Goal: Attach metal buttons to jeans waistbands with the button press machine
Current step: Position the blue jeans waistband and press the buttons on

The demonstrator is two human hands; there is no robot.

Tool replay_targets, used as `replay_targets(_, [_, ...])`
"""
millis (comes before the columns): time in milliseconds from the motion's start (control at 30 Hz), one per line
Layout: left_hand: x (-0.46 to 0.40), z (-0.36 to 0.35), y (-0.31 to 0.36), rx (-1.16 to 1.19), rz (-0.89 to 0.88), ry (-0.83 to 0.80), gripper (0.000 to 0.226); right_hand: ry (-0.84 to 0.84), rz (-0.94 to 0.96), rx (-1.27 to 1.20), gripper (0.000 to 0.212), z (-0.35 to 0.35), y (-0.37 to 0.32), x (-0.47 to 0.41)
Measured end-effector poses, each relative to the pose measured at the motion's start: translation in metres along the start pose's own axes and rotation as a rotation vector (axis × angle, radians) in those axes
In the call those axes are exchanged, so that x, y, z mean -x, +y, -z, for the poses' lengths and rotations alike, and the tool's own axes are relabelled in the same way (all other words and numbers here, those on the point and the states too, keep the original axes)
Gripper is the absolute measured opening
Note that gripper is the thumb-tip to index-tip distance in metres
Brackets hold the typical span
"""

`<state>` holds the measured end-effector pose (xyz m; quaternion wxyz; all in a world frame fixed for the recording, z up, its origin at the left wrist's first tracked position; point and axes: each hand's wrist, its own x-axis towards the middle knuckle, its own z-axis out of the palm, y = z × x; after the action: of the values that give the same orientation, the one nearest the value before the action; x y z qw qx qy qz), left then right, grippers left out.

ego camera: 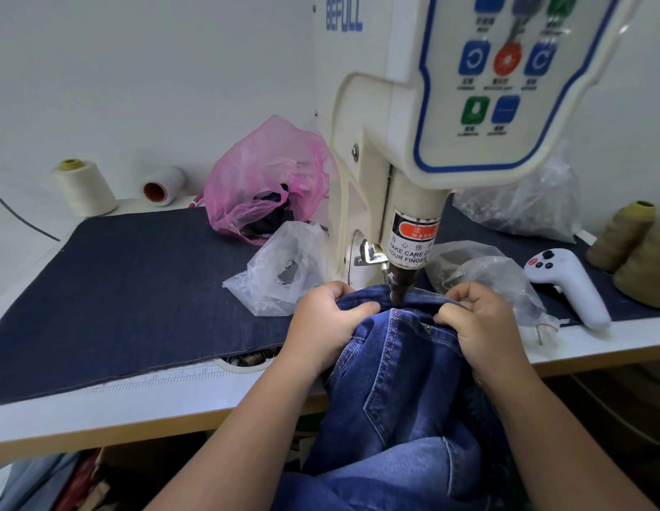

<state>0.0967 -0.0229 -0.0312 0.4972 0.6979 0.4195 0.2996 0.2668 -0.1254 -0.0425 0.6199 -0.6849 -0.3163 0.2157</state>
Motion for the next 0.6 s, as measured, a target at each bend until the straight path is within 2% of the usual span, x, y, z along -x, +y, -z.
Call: replay_targets(600, [0.0009, 0.0018, 0.0004, 0.025, 0.010, -0.028, 0.026, -0.031, 0.012, -0.036, 0.011, 0.0014, 0.0021, -0.0006])
